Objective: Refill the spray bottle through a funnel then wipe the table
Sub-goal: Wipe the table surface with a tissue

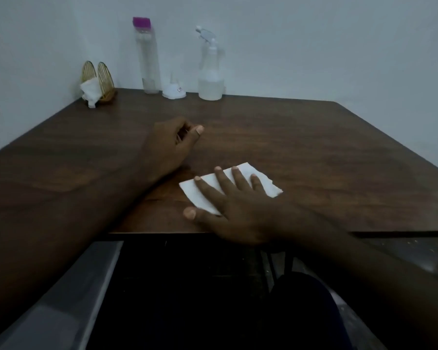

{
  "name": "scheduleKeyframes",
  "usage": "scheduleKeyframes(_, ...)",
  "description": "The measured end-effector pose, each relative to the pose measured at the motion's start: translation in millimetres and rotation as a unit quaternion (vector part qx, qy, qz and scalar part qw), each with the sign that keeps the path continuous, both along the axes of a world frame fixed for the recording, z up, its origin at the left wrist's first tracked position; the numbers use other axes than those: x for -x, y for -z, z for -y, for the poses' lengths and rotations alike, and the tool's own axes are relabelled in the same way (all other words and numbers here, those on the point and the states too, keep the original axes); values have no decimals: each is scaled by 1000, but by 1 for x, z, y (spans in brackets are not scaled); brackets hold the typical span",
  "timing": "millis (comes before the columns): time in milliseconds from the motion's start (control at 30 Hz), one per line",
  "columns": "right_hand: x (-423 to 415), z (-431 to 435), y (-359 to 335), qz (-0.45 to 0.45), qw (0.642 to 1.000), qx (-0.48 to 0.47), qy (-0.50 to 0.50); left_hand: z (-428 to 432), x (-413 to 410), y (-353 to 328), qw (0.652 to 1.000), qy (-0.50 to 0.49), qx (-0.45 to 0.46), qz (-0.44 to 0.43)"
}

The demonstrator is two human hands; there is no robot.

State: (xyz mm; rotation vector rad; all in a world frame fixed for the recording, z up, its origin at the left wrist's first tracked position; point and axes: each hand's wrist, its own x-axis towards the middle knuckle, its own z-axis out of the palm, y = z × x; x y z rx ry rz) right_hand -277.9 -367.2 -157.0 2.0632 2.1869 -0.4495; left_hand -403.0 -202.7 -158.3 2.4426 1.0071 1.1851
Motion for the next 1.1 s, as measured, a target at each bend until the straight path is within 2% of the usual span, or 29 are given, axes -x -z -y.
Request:
scheduleKeyframes(67,-19,23,-1,10,1000,8,12,-1,1,0,1000,11,1,3)
scheduleKeyframes(200,-88,47,-9,47,982,8,182,-1,2,2,999,28,-10,12)
scheduleKeyframes(267,-94,48,-8,61,973,7,223,-1,1,2,999,29,-9,11)
scheduleKeyframes(367,-43,35,2,35,982,3,186,-1,0,3,999,32,-5,17)
scheduleKeyframes(467,22,26,5,-22,995,-32,87,1,1,3,999,41,-20,28)
scheduleKeyframes(567,22,33,5,-13,999,-47,16,3,2,3,998,51,-25,7)
scheduleKeyframes(633,-11,41,4,18,998,-27,44,2,3,1,999,45,-24,12)
scheduleKeyframes(700,-46,49,1,44,990,-18,134,1,3,1,999,38,-21,13)
scheduleKeyframes(767,-56,55,-1,34,980,-34,195,1,2,2,999,36,-21,8)
scheduleKeyframes(933,-32,82,8,16,994,-55,95,5,-4,1,998,58,-28,-15)
scheduleKeyframes(1100,-101,79,-3,48,967,-40,249,14,-10,-2,997,77,-25,-2)
